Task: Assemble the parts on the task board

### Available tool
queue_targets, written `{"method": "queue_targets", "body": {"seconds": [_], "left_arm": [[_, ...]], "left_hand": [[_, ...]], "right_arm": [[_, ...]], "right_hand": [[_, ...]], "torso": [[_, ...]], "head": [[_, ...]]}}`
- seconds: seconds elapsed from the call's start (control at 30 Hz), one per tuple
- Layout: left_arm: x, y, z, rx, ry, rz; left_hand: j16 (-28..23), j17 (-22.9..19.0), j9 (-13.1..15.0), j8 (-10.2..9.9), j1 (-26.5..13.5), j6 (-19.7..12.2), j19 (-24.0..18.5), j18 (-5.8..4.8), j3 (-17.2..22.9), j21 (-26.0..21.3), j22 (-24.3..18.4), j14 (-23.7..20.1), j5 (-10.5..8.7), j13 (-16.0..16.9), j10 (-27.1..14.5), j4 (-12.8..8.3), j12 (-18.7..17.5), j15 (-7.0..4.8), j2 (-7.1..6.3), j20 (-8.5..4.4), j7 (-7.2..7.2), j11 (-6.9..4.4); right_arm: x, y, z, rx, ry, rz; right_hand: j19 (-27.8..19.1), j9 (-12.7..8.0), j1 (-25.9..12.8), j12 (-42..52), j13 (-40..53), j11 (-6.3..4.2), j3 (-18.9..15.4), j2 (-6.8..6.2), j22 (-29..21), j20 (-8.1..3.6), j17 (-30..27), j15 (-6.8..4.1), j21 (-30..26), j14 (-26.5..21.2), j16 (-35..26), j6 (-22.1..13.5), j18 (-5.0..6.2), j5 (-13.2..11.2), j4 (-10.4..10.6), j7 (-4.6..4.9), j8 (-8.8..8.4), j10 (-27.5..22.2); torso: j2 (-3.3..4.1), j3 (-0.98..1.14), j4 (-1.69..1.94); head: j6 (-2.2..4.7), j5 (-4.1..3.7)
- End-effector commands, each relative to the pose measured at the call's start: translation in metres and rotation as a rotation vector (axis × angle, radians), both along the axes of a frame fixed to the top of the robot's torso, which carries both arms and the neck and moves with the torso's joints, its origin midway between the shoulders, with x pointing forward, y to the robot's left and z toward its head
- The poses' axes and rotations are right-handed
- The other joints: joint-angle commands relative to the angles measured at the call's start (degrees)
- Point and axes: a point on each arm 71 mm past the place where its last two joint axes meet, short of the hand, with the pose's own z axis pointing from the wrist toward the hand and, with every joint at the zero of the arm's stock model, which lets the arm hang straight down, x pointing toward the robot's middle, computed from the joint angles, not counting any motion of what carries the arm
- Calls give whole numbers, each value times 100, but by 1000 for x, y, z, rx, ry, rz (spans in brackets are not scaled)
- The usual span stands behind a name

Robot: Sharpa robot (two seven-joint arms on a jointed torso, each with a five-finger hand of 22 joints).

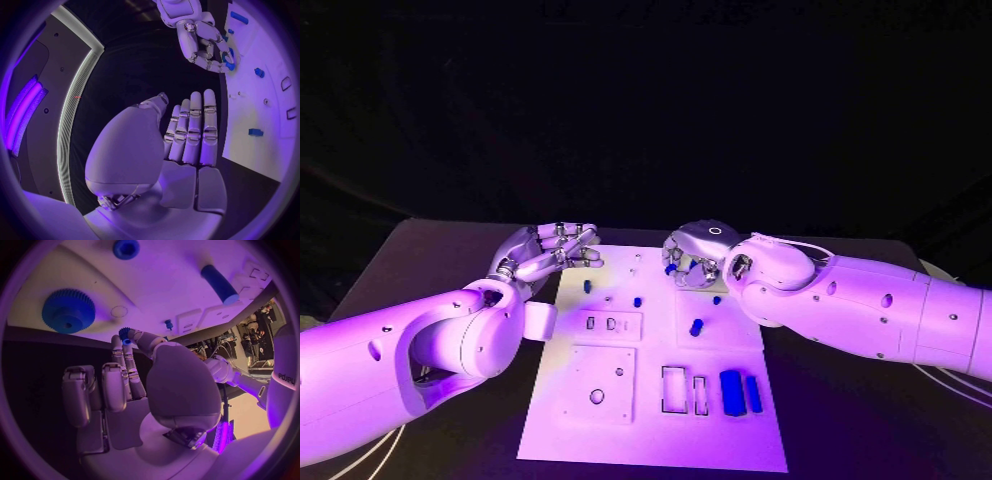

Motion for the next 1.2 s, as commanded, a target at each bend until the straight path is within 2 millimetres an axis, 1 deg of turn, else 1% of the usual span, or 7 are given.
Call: {"method": "queue_targets", "body": {"seconds": [0.03,0.23,0.7,0.9,1.0,1.03,1.2], "left_arm": [[0,-3,2,-14,-5,-24],[0,-4,2,-16,-5,-28],[2,-7,2,-18,-6,-34],[2,-7,2,-18,-6,-35],[2,-7,2,-18,-6,-35],[2,-7,2,-18,-6,-35],[3,-8,2,-18,-7,-35]], "left_hand": [[33,9,-9,-23,-48,7,29,72,27,4,-6,12,-23,2,43,-5,-38,-12,16,3,43,12],[31,18,-10,-27,-36,8,30,72,47,3,-9,5,-22,3,58,-17,-44,-12,19,3,39,9],[28,21,-11,-30,-38,7,28,71,51,1,-11,-2,-23,3,63,-19,-48,-11,13,4,40,9],[26,24,-12,-32,-41,6,26,70,53,-1,-12,-7,-23,2,65,-20,-52,-9,9,5,43,11],[26,24,-12,-32,-41,6,26,70,53,-1,-12,-7,-23,2,65,-20,-52,-9,9,5,43,11],[26,24,-12,-32,-41,6,26,70,53,-1,-12,-7,-23,2,65,-20,-52,-9,9,5,43,11],[26,24,-12,-32,-41,6,26,70,53,-1,-12,-7,-23,2,65,-20,-52,-9,9,5,43,11]], "right_arm": [[5,-3,7,47,-70,-55],[9,1,10,83,-99,-75],[9,26,10,144,-109,-66],[11,31,7,147,-109,-65],[12,34,6,152,-109,-62],[12,35,6,153,-107,-60],[12,39,2,153,-99,-56]], "right_hand": [[261,17,192,14,57,-89,9,183,993,-33,9,-31,24,279,22,-8,-94,44,-24,35,22,116],[272,50,171,8,68,-81,5,169,1013,-30,17,-24,34,281,32,-36,-98,90,-26,43,27,101],[278,89,126,-4,81,-68,3,171,1026,-23,9,-13,40,279,35,-84,-101,116,-6,54,26,74],[278,101,114,-12,85,-62,3,169,1027,-20,10,-9,40,279,39,-104,-101,122,-2,58,22,56],[270,108,109,-18,86,-59,4,165,1017,-18,5,-7,35,278,38,-119,-99,124,-2,61,18,44],[263,114,103,-24,88,-55,5,162,1007,-16,-1,-4,30,277,36,-133,-96,126,-2,65,14,32],[261,120,101,-28,90,-51,10,164,1006,-13,-2,0,29,276,37,-151,-96,130,-2,69,7,21]], "torso": [[10,-15,18],[35,-4,12],[51,1,23],[62,-10,33],[67,-9,32],[67,-7,27],[77,-11,27]], "head": [[53,-17],[78,-7],[162,57],[154,92],[186,160],[161,187],[149,173]]}}
